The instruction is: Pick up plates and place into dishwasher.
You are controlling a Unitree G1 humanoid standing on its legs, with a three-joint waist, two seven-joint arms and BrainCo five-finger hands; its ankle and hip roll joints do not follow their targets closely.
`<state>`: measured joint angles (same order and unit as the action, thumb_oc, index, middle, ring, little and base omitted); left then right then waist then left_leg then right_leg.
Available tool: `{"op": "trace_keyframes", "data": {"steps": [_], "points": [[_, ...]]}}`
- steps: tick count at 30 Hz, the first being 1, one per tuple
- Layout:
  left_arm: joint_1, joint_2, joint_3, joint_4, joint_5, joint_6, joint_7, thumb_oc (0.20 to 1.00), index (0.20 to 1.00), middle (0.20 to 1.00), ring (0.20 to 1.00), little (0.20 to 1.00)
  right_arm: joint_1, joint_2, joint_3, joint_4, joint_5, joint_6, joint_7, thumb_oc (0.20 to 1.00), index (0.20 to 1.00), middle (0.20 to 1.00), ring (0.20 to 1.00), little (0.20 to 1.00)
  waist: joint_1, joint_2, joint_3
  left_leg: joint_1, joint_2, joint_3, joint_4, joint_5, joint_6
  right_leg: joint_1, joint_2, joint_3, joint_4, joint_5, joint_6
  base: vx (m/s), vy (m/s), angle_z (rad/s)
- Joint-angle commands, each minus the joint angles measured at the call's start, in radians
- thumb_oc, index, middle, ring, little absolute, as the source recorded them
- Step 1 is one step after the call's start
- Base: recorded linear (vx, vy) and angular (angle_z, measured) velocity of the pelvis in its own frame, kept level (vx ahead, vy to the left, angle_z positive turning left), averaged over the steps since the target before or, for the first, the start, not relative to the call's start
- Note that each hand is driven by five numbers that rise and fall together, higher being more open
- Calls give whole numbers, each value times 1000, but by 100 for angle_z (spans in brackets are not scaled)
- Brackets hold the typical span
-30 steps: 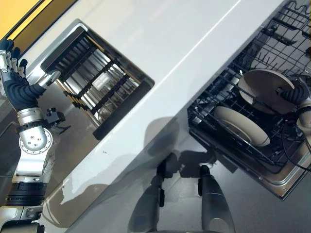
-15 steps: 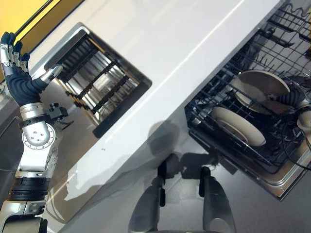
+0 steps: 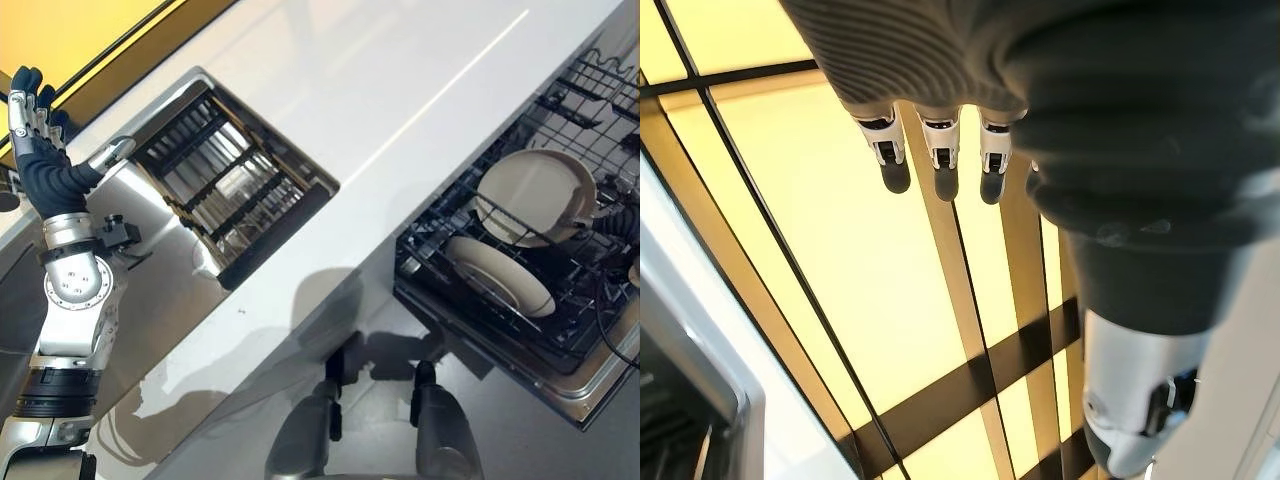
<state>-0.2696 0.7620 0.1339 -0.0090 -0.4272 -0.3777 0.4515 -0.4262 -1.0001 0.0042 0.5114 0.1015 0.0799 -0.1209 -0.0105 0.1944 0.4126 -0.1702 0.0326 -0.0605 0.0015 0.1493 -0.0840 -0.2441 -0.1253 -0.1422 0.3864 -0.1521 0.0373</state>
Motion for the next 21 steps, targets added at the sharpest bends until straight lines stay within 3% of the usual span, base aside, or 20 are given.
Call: {"op": "trace_keyframes", "data": {"steps": [1, 11, 17, 21], "points": [[30, 17, 89, -21, -15, -24, -16, 1000, 1000, 1000, 1000, 1000, 0, 64, -29, -72, 75, -19, -92, 1000, 1000, 1000, 1000, 1000, -13, -109, -77, 105, -31, 45, 64, -171, 21, 99, -3, 115, -334, 202, 38, 54, 34, 8], [115, -80, 105, -19, 6, -39, -49, 1000, 1000, 1000, 1000, 1000, 127, 225, -152, -260, 160, -43, -241, 1000, 1000, 1000, 1000, 1000, -31, -97, -100, 129, -67, 46, 141, -224, 40, 144, -23, 144, -337, 200, 46, 28, 76, -7], [182, -150, 109, -16, 19, -71, -59, 1000, 1000, 1000, 1000, 1000, 224, 343, -194, -300, 246, -84, -382, 1000, 1000, 1000, 1000, 1000, -46, -76, -83, 120, -87, 52, 200, -251, 57, 143, -35, 171, -317, 201, 43, 2, 91, -10], [200, -173, 101, -16, 11, -84, -60, 1000, 1000, 1000, 1000, 1000, 244, 376, -212, -293, 248, -107, -494, 1000, 1000, 1000, 1000, 1000, -58, -51, -70, 121, -95, 65, 207, -255, 64, 139, -47, 186, -315, 206, 47, -18, 114, -16]]}}
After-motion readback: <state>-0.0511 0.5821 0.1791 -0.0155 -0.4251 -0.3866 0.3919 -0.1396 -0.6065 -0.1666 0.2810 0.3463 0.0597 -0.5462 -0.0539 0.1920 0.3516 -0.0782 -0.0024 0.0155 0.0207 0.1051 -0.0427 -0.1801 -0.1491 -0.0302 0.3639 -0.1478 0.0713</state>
